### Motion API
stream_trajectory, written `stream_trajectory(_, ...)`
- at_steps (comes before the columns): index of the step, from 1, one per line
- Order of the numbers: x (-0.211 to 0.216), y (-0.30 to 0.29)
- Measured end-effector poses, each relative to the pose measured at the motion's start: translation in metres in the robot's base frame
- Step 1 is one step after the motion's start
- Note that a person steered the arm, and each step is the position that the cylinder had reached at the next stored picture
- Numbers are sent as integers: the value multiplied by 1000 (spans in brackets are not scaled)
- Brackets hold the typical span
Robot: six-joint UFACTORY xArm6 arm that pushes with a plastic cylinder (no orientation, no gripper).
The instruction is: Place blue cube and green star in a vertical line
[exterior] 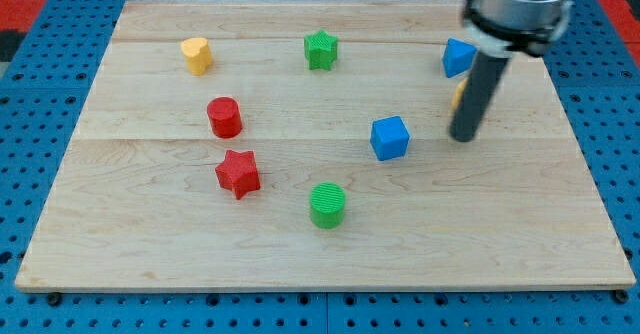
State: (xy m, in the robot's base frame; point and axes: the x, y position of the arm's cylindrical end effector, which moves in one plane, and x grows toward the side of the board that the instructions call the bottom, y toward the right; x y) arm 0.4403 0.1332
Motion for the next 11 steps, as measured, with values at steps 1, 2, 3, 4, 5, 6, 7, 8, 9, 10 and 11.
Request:
stream_trajectory(1,-30,-64)
stream_trajectory(2,-73,-134)
stream_trajectory(3,-121,-148)
stream_trajectory(4,-149,-122)
stream_trajectory(5,-152,-149)
stream_trajectory(6,-163,-185)
stream_trajectory(7,-191,-176)
stream_trajectory(8,-200,-128)
stream_trajectory(9,-195,-93)
stream_trajectory(10,-177,-116)
stream_trajectory(11,-159,-117)
